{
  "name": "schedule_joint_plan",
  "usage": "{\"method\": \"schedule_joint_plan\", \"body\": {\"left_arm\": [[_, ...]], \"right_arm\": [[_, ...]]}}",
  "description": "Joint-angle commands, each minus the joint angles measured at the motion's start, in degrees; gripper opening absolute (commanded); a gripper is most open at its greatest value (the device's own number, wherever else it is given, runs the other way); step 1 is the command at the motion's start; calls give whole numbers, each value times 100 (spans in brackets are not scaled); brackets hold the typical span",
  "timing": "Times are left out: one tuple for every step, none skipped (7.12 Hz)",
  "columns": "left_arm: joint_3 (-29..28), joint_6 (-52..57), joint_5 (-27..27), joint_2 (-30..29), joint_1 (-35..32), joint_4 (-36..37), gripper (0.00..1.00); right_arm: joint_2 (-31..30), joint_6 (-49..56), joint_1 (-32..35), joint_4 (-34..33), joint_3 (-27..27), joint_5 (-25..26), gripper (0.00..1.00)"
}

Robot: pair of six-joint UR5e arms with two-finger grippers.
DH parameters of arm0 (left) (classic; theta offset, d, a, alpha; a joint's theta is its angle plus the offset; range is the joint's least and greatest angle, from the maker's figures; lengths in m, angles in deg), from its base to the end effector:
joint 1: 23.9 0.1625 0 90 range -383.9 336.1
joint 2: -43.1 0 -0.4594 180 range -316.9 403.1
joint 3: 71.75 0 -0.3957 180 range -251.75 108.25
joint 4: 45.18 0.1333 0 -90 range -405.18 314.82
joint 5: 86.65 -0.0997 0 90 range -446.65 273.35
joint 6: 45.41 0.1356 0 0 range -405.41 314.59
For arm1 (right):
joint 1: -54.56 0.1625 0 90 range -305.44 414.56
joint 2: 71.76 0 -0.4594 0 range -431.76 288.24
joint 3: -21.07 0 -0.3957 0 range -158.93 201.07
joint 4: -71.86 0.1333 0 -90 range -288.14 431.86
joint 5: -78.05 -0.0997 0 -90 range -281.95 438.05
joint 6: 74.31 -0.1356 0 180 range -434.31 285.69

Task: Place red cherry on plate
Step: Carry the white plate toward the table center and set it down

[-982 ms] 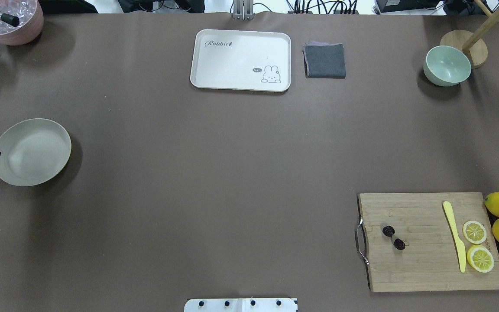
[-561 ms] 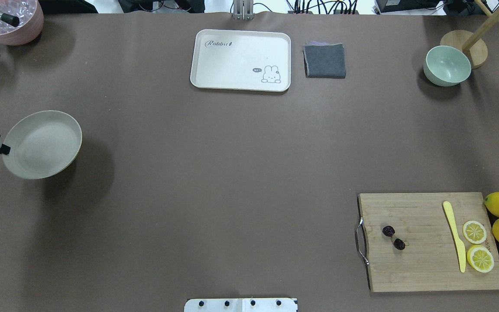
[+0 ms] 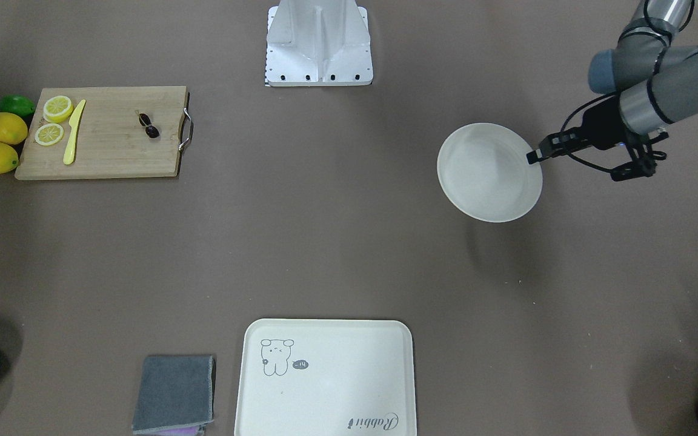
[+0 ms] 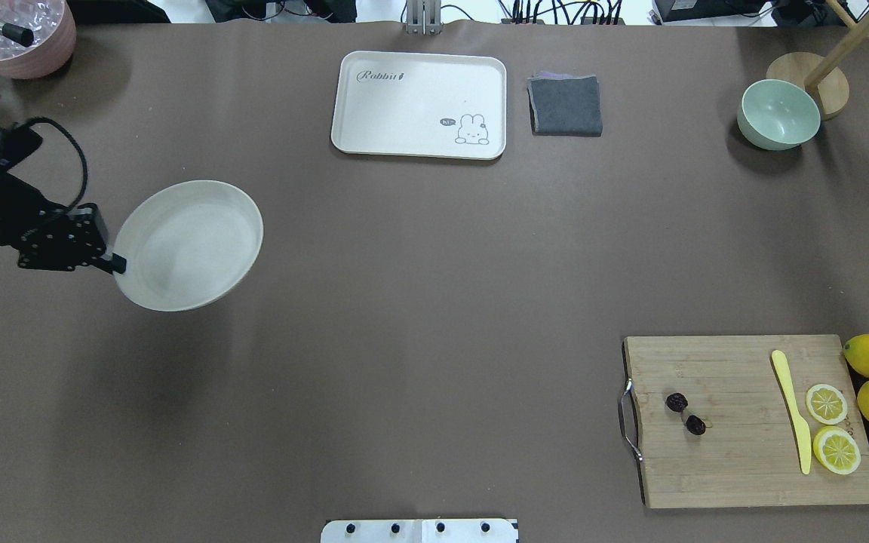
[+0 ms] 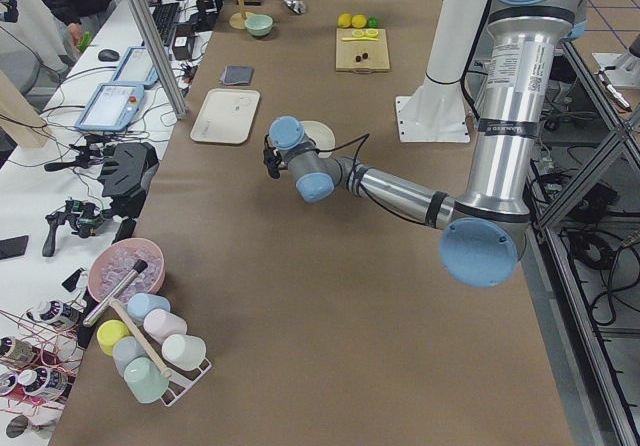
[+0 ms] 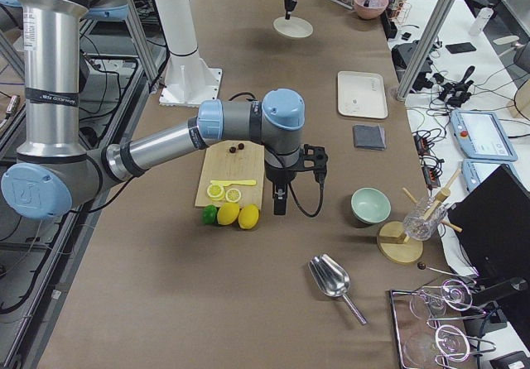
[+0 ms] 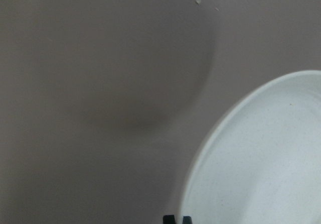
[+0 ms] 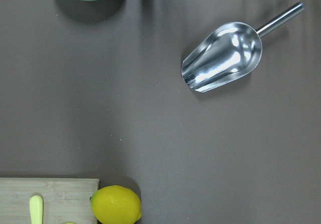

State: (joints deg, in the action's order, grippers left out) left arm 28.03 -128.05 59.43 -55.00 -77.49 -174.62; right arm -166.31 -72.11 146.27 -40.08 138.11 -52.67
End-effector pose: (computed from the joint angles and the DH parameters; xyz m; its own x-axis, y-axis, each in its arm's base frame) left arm 0.3150 -0.4621 0.4528 0.3223 -0.3165 -0.8922 -0.0068 0.9416 -0.3365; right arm 0.0576 -0.4283 0.5709 0.7583 -0.0220 0.6515 -0.0007 0.9994 0.0346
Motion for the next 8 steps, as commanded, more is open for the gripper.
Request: {"method": "schedule_joint_plan", "body": {"left_arm": [[199,-1268,-1077,-549,1109,-2,0],[287,-1699,-1526,-665,1471,24,0],[305,-2007,-1965,-779,1805,76,0],[444,-2106,-2370,-884,2069,433,0],[463,-2107,-2757,-1268,2377,1003,0],[637,-2107,-2839,-1420,2423,1321,0],[787,-2116,-2840,-1422,2458,1473,0],[936,-2116,-3049,-1404,2615,1544,0]], "right_arm": [[50,0,-4,14,12,12,100],[51,0,-4,14,12,12,100],[51,0,-4,14,21,12,100],[42,0,-4,14,47,12,100],[51,0,-4,14,47,12,100],[51,0,-4,14,21,12,100],[42,0,-4,5,38,-23,100],[-28,0,-4,5,160,-32,100]]}}
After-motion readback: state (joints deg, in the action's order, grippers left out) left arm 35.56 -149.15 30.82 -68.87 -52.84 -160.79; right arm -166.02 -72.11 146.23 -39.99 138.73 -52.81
